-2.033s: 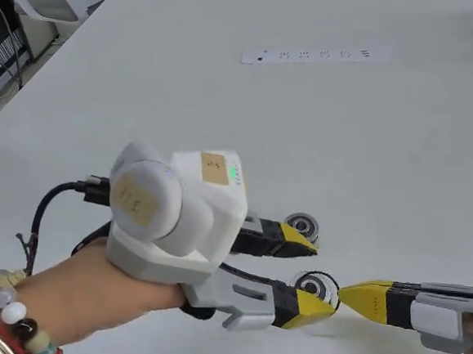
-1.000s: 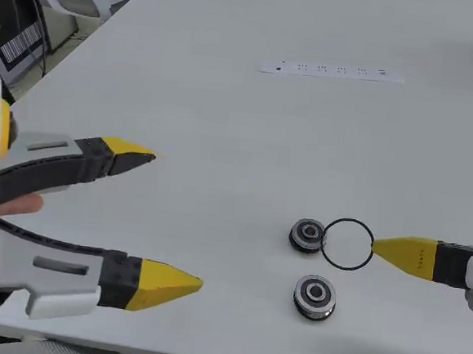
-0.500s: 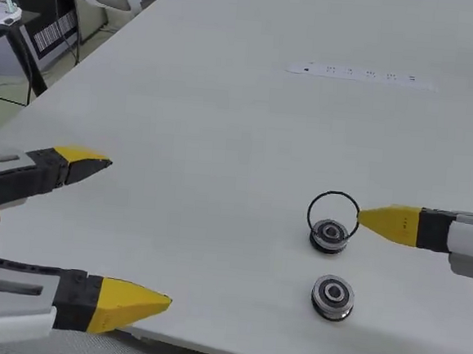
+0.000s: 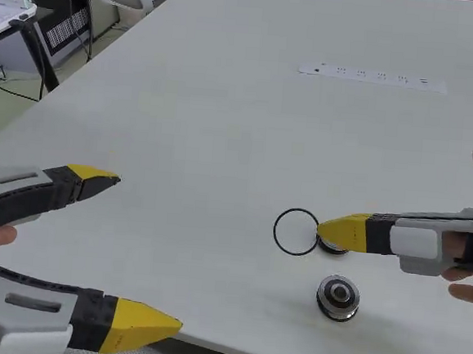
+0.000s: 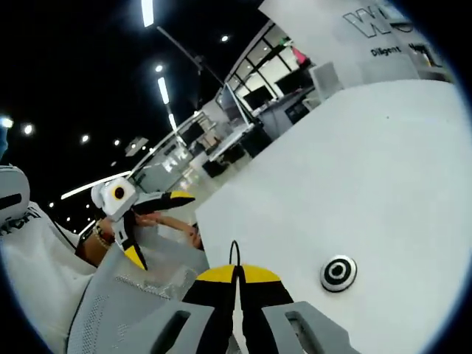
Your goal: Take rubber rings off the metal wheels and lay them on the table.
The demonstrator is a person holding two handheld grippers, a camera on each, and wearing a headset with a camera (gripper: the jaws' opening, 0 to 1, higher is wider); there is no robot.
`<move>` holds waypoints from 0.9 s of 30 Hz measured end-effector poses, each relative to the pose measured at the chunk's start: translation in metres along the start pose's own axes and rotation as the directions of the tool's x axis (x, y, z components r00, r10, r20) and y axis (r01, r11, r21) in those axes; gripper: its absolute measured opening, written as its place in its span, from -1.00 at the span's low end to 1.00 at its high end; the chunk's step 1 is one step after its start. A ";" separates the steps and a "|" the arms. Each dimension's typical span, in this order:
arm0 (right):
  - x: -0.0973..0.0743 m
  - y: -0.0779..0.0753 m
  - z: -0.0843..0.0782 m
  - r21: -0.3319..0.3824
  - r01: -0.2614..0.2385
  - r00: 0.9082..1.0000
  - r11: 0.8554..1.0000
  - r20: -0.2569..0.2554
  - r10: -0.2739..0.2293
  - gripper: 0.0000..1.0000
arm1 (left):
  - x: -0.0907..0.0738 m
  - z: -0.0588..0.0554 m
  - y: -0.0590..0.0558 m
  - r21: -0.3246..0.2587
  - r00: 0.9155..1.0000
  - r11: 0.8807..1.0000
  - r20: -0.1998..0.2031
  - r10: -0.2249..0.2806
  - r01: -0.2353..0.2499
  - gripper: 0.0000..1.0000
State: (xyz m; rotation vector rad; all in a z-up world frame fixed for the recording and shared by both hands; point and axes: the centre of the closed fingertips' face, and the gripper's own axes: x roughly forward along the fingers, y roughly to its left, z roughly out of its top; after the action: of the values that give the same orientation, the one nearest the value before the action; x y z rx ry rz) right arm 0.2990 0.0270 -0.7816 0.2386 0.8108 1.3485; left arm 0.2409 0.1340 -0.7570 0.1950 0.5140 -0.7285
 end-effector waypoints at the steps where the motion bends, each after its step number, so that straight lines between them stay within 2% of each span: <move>1: 0.002 -0.001 -0.004 -0.001 0.002 1.000 1.000 -0.017 -0.002 -1.00 | 0.001 -0.002 0.000 0.006 1.000 1.000 -0.008 0.000 0.000 1.00; 5: 0.012 -0.004 -0.018 -0.006 0.006 0.997 1.000 -0.082 -0.006 -1.00 | 0.002 -0.003 0.001 -0.002 1.000 1.000 -0.010 0.002 -0.002 1.00; 8: 0.018 -0.011 -0.028 -0.009 0.036 0.992 0.999 -0.123 -0.037 -1.00 | 0.002 -0.004 0.002 -0.009 1.000 1.000 -0.013 0.006 -0.006 1.00; 11: 0.024 -0.018 -0.035 -0.011 0.056 0.988 0.998 -0.145 -0.056 -1.00 | 0.004 -0.008 0.000 0.011 0.999 1.000 -0.040 0.006 -0.005 1.00; 13: 0.027 -0.022 -0.039 -0.001 0.067 0.984 0.998 -0.163 -0.066 -1.00 | 0.005 -0.015 0.000 0.036 0.997 0.999 -0.079 0.012 -0.010 1.00; 15: 0.029 -0.027 -0.042 -0.004 0.085 0.981 0.996 -0.175 -0.085 -1.00 | 0.006 -0.018 -0.001 0.046 0.995 0.999 -0.099 0.012 -0.007 1.00; 20: 0.029 -0.036 -0.047 -0.008 0.124 0.974 0.992 -0.193 -0.123 -1.00 | 0.005 -0.017 0.000 0.036 0.996 0.999 -0.089 0.009 -0.006 1.00; 23: 0.030 -0.039 -0.047 -0.008 0.134 0.973 0.991 -0.187 -0.133 -0.99 | 0.005 -0.018 0.000 0.037 0.995 0.999 -0.098 0.012 -0.008 1.00; 27: 0.030 -0.044 -0.049 -0.022 0.155 0.969 0.988 -0.191 -0.156 -0.85 | 0.005 -0.019 0.000 0.036 0.995 0.999 -0.102 0.008 -0.005 1.00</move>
State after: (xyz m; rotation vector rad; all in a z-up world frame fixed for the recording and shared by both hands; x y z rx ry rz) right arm 0.3017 0.0295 -0.8536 0.0375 0.9667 1.2378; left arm 0.2367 0.1377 -0.7758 0.2684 0.5974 -0.7244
